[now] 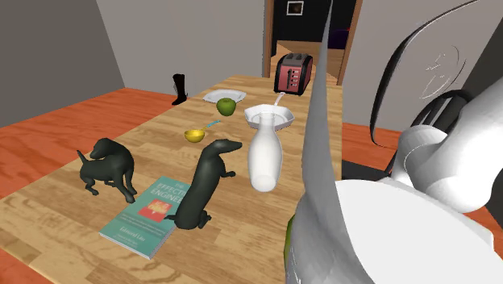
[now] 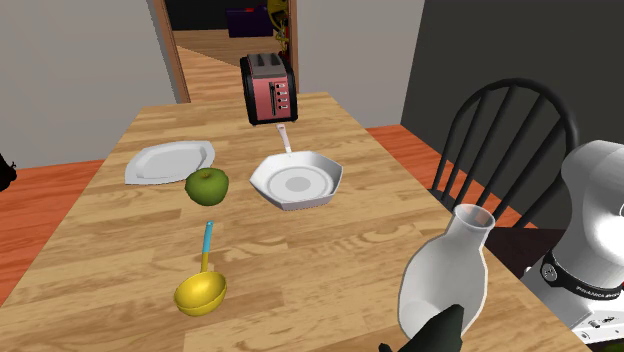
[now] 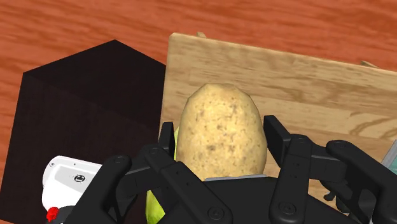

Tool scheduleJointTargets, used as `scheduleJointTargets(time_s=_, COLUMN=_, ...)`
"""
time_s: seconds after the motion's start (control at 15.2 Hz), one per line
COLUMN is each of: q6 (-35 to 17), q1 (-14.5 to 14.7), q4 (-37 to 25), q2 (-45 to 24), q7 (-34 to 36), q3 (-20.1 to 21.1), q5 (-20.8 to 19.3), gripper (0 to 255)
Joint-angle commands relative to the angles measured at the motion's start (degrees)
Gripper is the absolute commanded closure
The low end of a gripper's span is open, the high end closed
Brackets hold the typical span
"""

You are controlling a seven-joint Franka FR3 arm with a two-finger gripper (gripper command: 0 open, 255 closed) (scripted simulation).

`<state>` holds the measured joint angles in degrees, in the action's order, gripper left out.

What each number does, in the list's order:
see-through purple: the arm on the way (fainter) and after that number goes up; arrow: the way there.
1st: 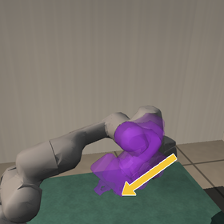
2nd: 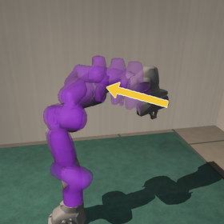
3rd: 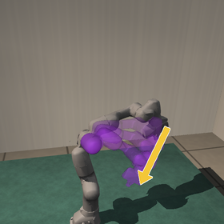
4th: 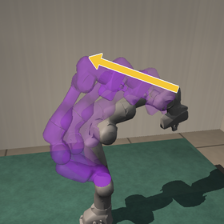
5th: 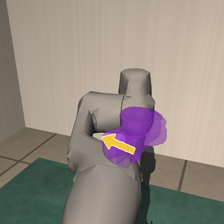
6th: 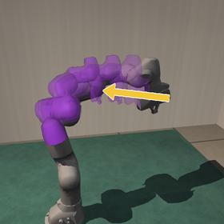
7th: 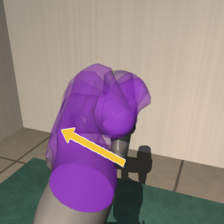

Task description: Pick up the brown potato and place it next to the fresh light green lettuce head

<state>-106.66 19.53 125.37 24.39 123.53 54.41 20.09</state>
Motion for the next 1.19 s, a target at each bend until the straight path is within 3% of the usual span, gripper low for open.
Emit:
scheduleJointTargets(time_s=0.0, q6=-1.6, q1=0.0, q4=1.3, q2=-0.2, q7=0.0, q3=0.6, q5=0.2, gripper=255)
scheduleJointTargets(time_s=1.12, q6=-16.2, q1=-3.6, q4=9.7, q2=-7.1, q7=2.6, q3=8.6, q5=-1.9, gripper=255)
